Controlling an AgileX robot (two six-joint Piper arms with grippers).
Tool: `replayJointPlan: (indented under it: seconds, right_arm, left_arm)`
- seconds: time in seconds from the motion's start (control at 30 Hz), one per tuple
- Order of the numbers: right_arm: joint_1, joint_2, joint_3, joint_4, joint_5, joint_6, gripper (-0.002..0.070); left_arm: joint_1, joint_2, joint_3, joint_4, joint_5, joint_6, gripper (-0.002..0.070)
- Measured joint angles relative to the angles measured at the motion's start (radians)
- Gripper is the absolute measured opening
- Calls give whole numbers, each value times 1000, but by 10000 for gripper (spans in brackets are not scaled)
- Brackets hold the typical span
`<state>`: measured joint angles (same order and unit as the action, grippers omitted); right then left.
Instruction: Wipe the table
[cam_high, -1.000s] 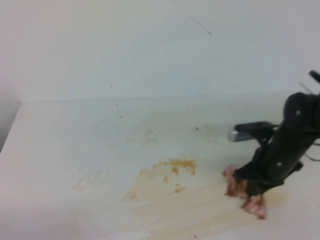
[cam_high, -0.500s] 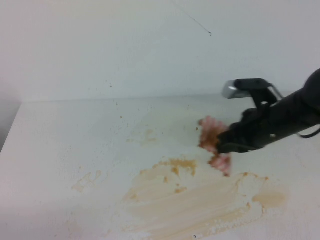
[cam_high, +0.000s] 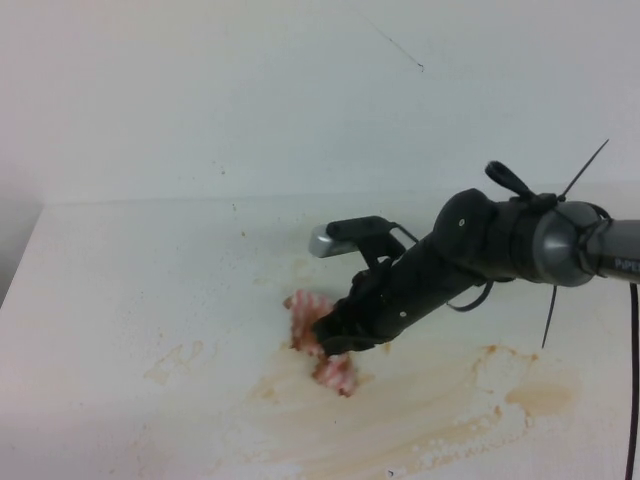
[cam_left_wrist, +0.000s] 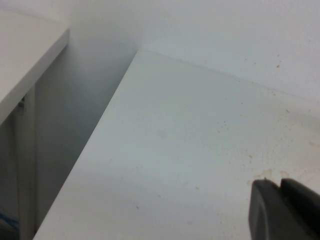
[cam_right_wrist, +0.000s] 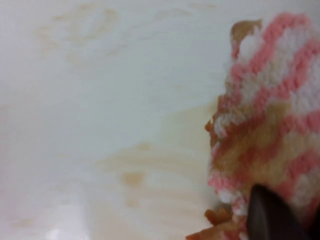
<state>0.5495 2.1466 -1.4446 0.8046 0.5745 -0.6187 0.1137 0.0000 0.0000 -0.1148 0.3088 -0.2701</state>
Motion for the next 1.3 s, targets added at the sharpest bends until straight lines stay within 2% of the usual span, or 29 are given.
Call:
replayJointPlan:
  seconds: [0.13,0.27,0.43,0.87,0.97,1.1,1.13,1.2,1.3]
  right_arm:
    - [-12,8,-51,-360,23,300,44]
    - [-42,8,-100,-668,140,534,44]
    - [-66,3,-154,-865,278,604,44]
    - [-68,-151,-118,-822,348,462,49]
    - [-68,-156,-118,-822,393,455,113]
    - [-68,-156,-118,-819,442,453,295]
    - [-68,-156,-118,-817,452,453,323]
    - [-68,-166,-118,-817,475,452,347]
    - [-68,-198,-117,-813,493,452,303]
  left_arm:
    - [0,0,0,0,0,0,-3]
    - [0,0,0,0,0,0,-3]
    - [0,0,0,0,0,0,-3]
    - [0,0,0,0,0,0,-3]
    - [0,0,0,0,0,0,-3]
    - [0,0,0,0,0,0,-3]
    - [0,0,0,0,0,0,-3]
    - [0,0,0,0,0,0,-3]
    - [0,0,0,0,0,0,-3]
